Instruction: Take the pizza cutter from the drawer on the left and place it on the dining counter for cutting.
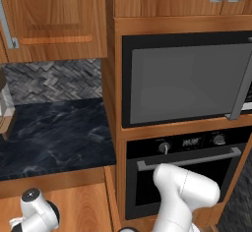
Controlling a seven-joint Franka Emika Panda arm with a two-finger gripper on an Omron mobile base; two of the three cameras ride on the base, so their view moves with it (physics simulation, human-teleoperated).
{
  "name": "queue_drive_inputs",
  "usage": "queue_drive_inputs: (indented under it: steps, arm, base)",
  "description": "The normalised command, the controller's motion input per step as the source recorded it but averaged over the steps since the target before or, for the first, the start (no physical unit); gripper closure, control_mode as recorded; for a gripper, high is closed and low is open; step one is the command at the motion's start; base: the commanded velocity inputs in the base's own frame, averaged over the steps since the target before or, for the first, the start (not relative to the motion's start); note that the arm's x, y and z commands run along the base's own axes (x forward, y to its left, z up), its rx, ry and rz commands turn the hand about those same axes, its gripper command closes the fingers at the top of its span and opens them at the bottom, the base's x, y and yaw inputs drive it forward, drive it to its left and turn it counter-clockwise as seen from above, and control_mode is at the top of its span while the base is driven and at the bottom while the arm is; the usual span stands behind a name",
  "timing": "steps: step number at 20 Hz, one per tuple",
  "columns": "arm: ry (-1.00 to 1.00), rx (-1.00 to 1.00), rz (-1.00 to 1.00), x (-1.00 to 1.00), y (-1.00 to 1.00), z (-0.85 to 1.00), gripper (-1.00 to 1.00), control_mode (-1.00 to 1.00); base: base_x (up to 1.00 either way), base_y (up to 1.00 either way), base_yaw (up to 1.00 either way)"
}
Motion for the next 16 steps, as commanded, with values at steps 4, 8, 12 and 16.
queue_drive_inputs:
  steps: [4, 8, 12, 16]
  arm:
    - [0.00, 0.00, 0.00, 0.00, 0.01, -0.26, -1.00, -1.00]
    - [0.00, 0.00, 0.00, 0.00, 0.00, -0.02, -1.00, -1.00]
    - [0.00, 0.00, 0.00, 0.00, 0.00, 0.00, -1.00, -1.00]
    - [0.00, 0.00, 0.00, 0.00, 0.00, 0.00, 1.00, -1.00]
  base:
    - [0.00, 0.00, 0.00]
    - [0.00, 0.00, 0.00]
    - [0.00, 0.00, 0.00]
    - [0.00, 0.00, 0.00]
